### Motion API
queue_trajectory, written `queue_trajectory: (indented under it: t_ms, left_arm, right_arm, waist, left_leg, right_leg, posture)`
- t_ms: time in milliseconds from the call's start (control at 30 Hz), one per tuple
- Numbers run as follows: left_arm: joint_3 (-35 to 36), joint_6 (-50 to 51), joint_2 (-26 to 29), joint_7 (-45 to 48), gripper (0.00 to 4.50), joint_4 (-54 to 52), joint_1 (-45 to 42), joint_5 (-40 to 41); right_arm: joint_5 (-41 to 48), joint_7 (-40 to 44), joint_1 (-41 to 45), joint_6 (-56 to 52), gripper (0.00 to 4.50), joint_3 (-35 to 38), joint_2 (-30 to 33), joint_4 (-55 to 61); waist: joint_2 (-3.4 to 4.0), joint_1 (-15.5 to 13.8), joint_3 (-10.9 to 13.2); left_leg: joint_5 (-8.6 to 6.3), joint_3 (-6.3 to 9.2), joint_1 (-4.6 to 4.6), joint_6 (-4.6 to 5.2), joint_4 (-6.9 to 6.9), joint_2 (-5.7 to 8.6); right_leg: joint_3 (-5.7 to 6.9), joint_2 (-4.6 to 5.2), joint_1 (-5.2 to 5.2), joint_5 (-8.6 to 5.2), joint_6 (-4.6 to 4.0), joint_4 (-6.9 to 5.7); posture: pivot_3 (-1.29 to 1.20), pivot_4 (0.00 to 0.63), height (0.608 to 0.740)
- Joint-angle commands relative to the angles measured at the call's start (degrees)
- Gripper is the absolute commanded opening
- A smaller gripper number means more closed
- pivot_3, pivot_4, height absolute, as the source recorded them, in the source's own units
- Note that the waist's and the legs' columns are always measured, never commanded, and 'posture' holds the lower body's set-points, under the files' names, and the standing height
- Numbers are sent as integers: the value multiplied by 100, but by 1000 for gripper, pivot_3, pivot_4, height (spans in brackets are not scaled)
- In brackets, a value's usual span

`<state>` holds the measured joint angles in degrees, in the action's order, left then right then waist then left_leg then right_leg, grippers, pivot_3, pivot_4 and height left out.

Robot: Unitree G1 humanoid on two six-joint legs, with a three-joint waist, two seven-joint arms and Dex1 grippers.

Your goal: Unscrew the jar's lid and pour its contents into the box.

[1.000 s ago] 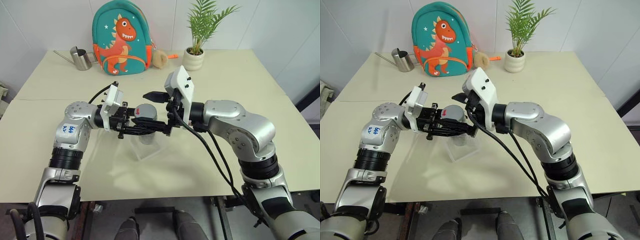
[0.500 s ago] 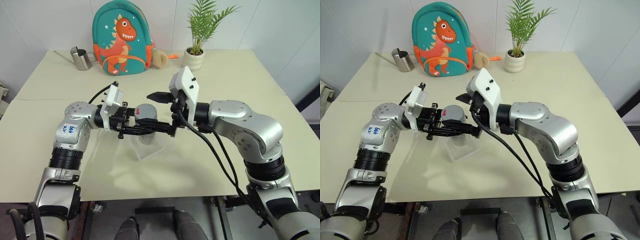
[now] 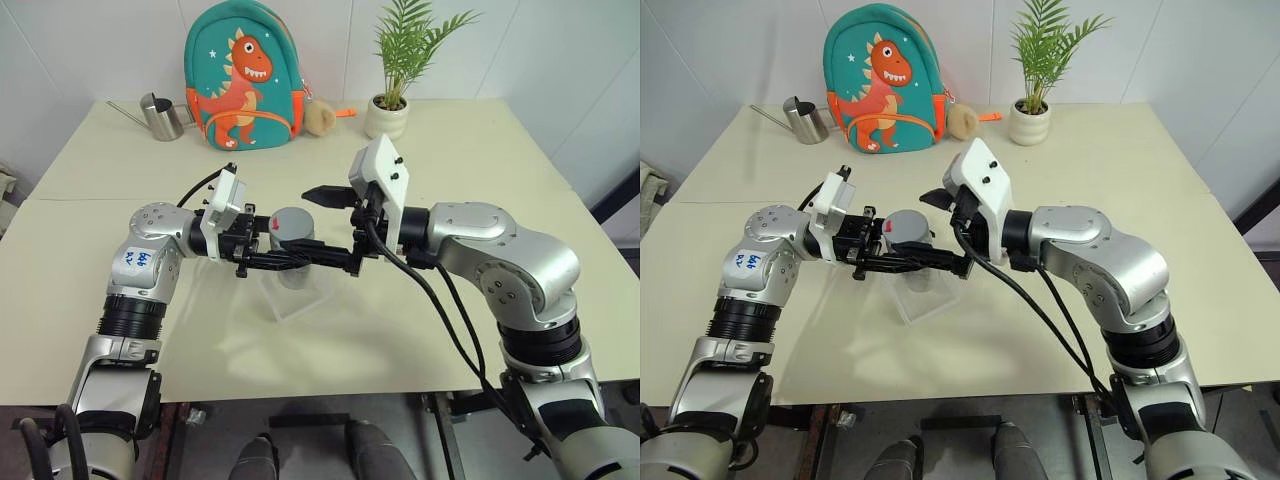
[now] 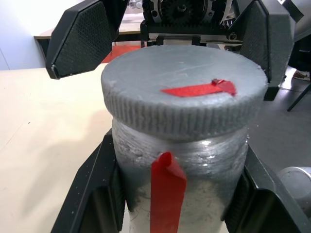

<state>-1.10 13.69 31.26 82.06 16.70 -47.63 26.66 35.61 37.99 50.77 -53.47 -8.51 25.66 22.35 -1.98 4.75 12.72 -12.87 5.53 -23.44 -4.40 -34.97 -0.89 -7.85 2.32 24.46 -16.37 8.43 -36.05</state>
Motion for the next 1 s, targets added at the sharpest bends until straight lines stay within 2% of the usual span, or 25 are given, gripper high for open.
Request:
queue_trajectory:
  t_ms: [33, 667, 1000]
  left_arm:
    - [62, -64, 25, 28, 2029, -65, -102, 21]
    - [41, -57, 11, 31, 2029, -85, -92, 18]
    - [2, -93, -2, 73, 2029, -88, -62, -6]
  right_arm:
    - [77, -12, 1, 6, 4472, 194, 68, 238]
    - [291, 84, -187, -154, 4472, 197, 307, 597]
    - [293, -74, 43, -115, 4472, 186, 91, 437]
  waist:
    - [0, 0, 0]
    - [0, -2, 0]
    - [0, 0, 0]
  left_leg:
    - [0, 0, 0, 0, 0, 0]
    - [0, 0, 0, 0, 0, 0]
    - [0, 0, 0, 0, 0, 0]
  right_leg:
    - [0, 0, 0, 0, 0, 0]
    - [0, 0, 0, 0, 0, 1]
    - [0, 0, 0, 0, 0, 0]
  posture:
    - [0, 150, 740]
    - [0, 150, 740]
    - [0, 150, 740]
